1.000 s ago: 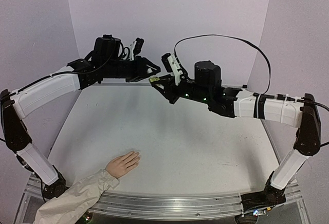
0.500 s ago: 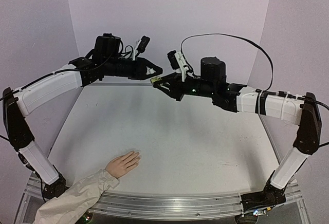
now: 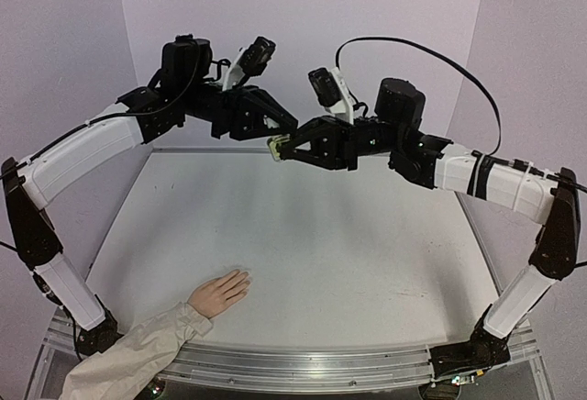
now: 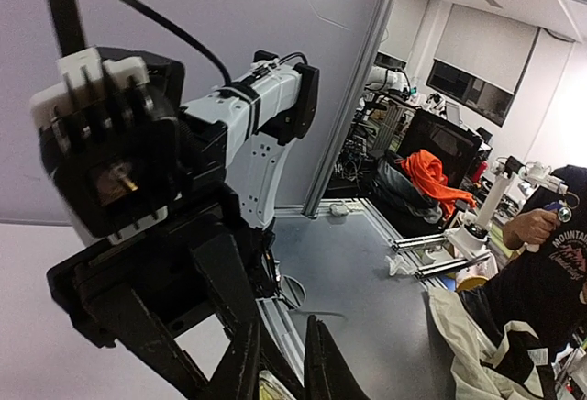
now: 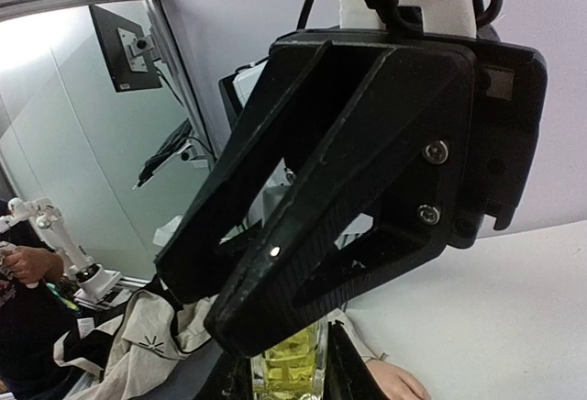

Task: Paint the nails

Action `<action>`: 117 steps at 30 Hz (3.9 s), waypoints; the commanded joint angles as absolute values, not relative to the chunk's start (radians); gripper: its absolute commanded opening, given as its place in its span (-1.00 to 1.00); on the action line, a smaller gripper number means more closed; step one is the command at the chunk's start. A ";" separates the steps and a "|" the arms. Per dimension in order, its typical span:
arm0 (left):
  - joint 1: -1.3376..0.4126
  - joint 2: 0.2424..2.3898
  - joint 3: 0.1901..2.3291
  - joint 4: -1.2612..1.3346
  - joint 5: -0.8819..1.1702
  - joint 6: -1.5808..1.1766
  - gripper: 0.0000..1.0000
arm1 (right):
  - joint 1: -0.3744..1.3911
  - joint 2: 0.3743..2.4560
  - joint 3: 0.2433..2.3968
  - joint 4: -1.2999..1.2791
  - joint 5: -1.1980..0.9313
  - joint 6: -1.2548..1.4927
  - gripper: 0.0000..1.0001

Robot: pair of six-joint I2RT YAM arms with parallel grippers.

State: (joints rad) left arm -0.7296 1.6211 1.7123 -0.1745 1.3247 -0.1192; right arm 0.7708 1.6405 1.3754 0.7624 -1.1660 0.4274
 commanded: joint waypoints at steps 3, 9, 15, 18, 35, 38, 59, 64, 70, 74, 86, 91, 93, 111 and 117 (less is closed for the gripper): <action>-0.675 1.552 1.691 -0.207 1.170 -0.187 -0.26 | 0.730 1.516 1.339 0.563 -0.916 0.103 -1.00; -0.661 1.490 1.624 -0.300 0.816 -0.194 0.39 | 0.730 1.483 1.293 0.532 -0.621 0.024 -1.00; -0.662 1.479 1.594 -0.299 0.654 -0.349 0.74 | 0.732 1.485 1.267 0.544 -0.360 0.040 -1.00; -0.665 1.494 1.586 -0.269 0.627 -0.416 0.79 | 0.736 1.498 1.255 0.583 -0.313 0.078 -1.00; -0.730 1.616 1.638 -0.202 0.495 -0.563 0.21 | 0.895 1.578 1.339 0.517 0.000 -0.080 -1.00; -0.737 1.619 1.631 -0.202 0.480 -0.562 0.02 | 0.907 1.587 1.340 0.524 0.000 -0.088 -1.00; -0.753 1.649 1.646 -0.146 0.881 -0.294 -1.00 | 0.788 1.578 1.345 0.589 -0.574 0.049 -1.00; -0.733 1.669 1.710 -0.135 1.586 -0.161 -1.00 | 0.730 1.583 1.434 0.612 -1.129 0.210 -1.00; -0.701 1.669 1.748 -0.134 1.591 -0.162 -1.00 | 0.730 1.542 1.409 0.650 -1.184 0.275 -1.00; -0.688 1.668 1.747 -0.133 1.457 -0.208 -0.96 | 0.730 1.513 1.370 0.626 -1.058 0.207 -1.00; -0.660 1.511 1.581 -0.146 1.001 -0.281 0.74 | 0.732 1.463 1.270 0.556 -0.541 -0.017 -1.00; -0.660 1.524 1.572 -0.154 0.668 -0.486 0.73 | 0.747 1.455 1.209 0.628 -0.313 -0.038 -1.00; -0.661 1.545 1.576 -0.153 0.623 -0.563 0.68 | 0.754 1.466 1.211 0.632 -0.253 -0.043 -1.00; -0.733 1.630 1.612 -0.154 0.441 -0.639 0.32 | 0.872 1.529 1.244 0.618 -0.032 -0.144 -1.00; -0.754 1.638 1.608 -0.155 0.432 -0.626 -0.07 | 0.885 1.545 1.246 0.630 -0.001 -0.154 -1.00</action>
